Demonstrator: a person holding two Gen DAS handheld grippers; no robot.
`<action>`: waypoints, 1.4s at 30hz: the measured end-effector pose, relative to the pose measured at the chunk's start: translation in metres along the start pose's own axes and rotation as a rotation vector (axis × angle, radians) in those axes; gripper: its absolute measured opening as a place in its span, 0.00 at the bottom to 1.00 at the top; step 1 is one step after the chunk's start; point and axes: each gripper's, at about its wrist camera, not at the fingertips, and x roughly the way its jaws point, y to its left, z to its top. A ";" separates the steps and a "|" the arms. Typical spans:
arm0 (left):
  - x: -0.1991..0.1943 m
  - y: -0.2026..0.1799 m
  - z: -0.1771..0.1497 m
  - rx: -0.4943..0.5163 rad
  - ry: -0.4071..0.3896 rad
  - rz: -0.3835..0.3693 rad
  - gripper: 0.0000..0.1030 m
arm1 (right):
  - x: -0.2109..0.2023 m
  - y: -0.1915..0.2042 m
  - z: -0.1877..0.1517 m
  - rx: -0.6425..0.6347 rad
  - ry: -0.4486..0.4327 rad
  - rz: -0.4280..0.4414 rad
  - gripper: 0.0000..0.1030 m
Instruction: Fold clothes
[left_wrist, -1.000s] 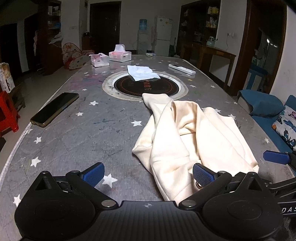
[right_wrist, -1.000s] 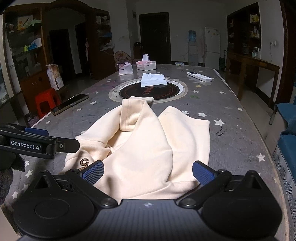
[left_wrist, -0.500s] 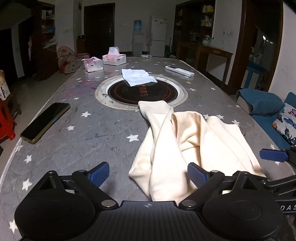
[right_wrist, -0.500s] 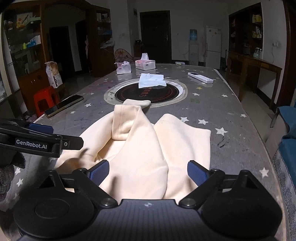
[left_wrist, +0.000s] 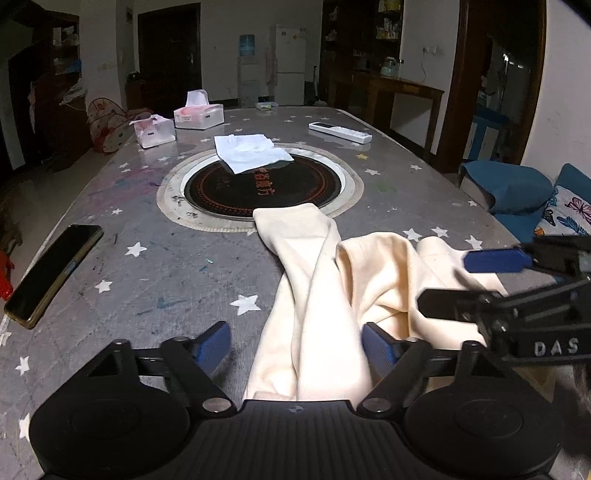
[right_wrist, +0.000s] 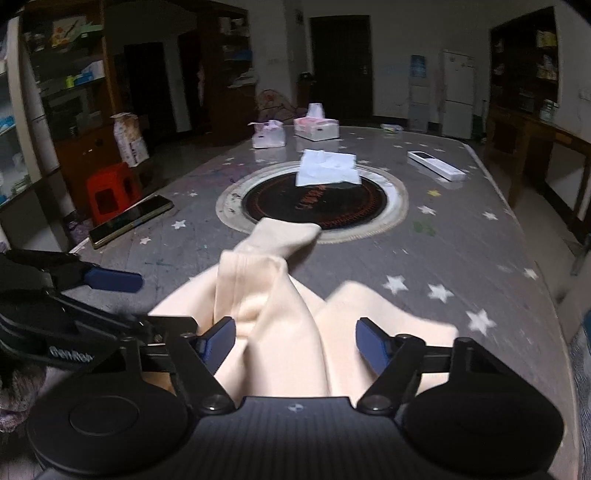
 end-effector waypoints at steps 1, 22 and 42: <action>0.002 0.001 0.000 -0.004 0.003 -0.003 0.72 | 0.005 0.000 0.003 -0.004 0.004 0.011 0.63; -0.012 0.010 0.000 -0.036 -0.061 -0.088 0.06 | -0.024 -0.015 0.004 0.002 -0.060 -0.057 0.08; -0.149 0.078 -0.081 -0.257 -0.161 0.004 0.06 | -0.173 -0.067 -0.090 0.167 -0.138 -0.304 0.08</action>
